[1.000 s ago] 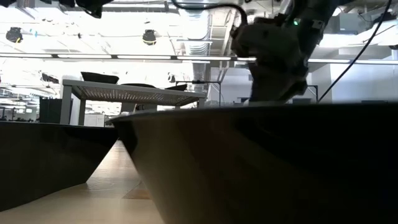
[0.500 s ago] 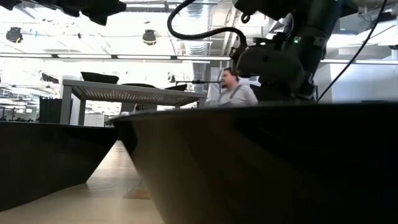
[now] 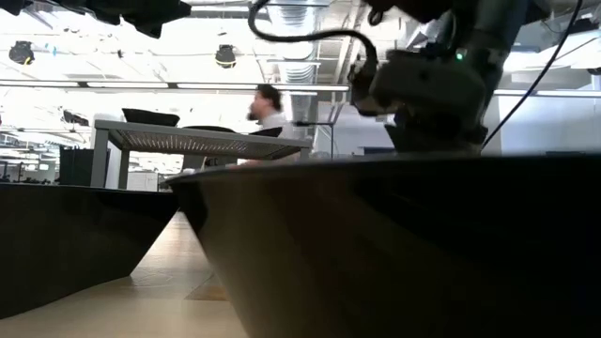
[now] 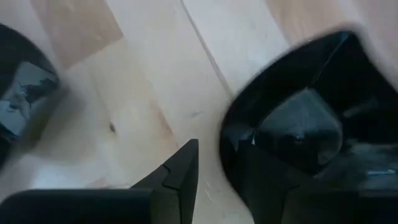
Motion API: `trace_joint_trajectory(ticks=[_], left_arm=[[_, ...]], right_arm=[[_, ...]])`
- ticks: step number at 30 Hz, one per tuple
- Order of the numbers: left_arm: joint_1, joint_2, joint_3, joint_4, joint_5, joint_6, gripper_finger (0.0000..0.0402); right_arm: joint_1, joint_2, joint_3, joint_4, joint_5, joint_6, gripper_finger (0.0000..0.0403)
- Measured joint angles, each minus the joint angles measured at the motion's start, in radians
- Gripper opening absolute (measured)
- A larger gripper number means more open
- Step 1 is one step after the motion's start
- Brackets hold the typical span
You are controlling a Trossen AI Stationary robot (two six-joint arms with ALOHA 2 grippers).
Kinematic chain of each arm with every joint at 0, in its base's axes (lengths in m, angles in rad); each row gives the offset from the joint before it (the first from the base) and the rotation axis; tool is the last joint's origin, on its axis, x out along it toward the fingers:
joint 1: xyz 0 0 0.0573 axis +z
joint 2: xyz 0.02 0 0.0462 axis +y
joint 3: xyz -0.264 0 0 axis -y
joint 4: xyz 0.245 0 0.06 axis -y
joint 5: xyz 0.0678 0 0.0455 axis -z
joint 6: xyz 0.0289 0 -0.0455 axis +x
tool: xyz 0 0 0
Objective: Pick & Place Mini shaped plates
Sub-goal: Stack the black leaf shaped plate on top of the black leaf shaped plate on the shelf
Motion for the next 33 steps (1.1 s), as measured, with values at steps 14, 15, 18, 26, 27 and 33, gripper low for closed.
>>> trace_joint_trajectory(ticks=[14, 15, 18, 26, 27, 33], left_arm=[[0.0, 0.0, 0.0, 0.003, 0.0, 0.0, 0.0127], [0.0, 0.0, 0.0, 0.003, 0.0, 0.0, 0.0127], [0.0, 0.0, 0.0, 0.003, 0.0, 0.0, 0.0127], [0.0, 0.0, 0.0, 0.003, 0.0, 0.0, 0.0127], [0.0, 0.0, 0.0, 0.004, 0.0, 0.0, 0.0127], [0.0, 0.0, 0.0, 0.004, 0.001, -0.019, 0.0127]], right_arm=[[-0.012, 0.033, 0.002, -0.012, -0.016, -0.09, 0.0073], [-0.012, 0.033, 0.002, -0.015, -0.017, -0.09, 0.0066], [-0.012, 0.032, 0.008, -0.027, -0.034, -0.09, 0.0046], [-0.012, 0.034, 0.105, -0.179, -0.056, -0.128, 0.0011], [-0.012, 0.034, 0.109, -0.186, -0.056, -0.137, 0.0007], [-0.016, 0.034, 0.113, -0.206, -0.064, -0.142, 0.0003]])
